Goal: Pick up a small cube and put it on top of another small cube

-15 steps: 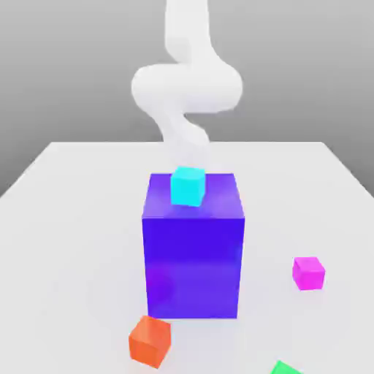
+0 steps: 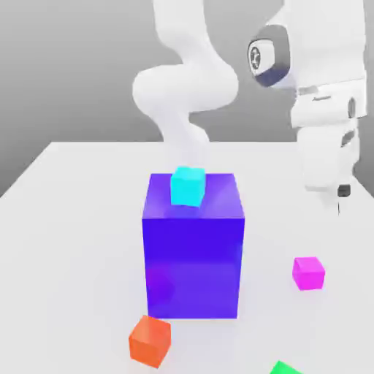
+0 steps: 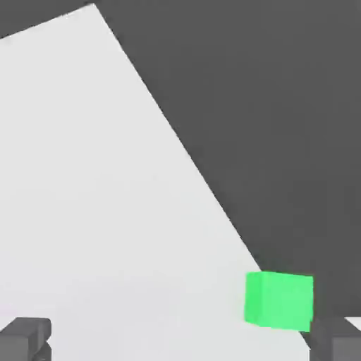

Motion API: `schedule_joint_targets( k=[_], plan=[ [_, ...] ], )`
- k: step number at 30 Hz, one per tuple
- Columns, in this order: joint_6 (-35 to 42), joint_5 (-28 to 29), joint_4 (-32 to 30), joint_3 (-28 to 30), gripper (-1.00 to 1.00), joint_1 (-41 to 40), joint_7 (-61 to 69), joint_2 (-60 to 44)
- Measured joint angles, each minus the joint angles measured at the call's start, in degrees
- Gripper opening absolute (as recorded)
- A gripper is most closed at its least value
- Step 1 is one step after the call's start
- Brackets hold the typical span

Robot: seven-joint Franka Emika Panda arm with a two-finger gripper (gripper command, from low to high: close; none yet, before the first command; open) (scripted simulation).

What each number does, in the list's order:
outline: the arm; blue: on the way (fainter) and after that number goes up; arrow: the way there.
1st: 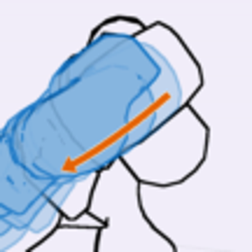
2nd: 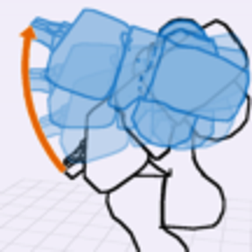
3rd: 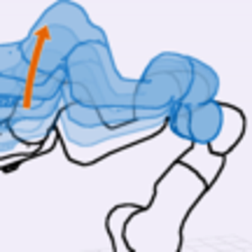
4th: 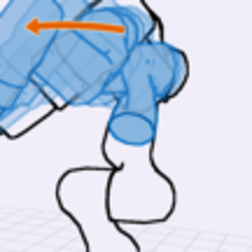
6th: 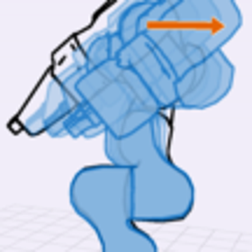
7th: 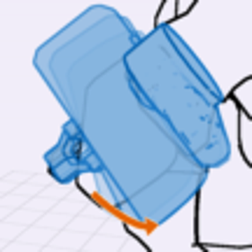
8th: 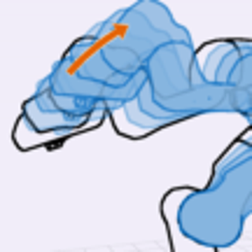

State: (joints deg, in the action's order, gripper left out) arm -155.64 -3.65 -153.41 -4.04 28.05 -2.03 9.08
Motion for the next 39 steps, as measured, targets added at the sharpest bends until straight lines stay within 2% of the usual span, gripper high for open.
schedule_joint_targets(
  k=[5, 9, 12, 13, 20, 27, 39],
  plan=[
    [-6.8, 3.9, -6.0, -3.3, 0.0, 5.6, 8.7, -10.4],
    [-13.2, 8.4, -5.8, -1.0, 0.0, 7.6, 7.5, -18.7],
    [-18.2, 9.6, -4.7, 1.6, 0.0, 9.9, 6.6, -24.9],
    [-19.3, 9.8, -4.4, 2.1, -1.0, 10.4, 6.5, -26.2],
    [-19.2, 10.0, -4.4, 2.2, -1.0, 10.4, 6.3, -26.2],
    [-8.7, 5.3, -6.3, -0.3, -1.0, 8.6, 9.4, -13.8],
    [6.2, 1.6, 16.9, 9.4, -1.0, 0.6, -3.0, -22.1]
  ],
)
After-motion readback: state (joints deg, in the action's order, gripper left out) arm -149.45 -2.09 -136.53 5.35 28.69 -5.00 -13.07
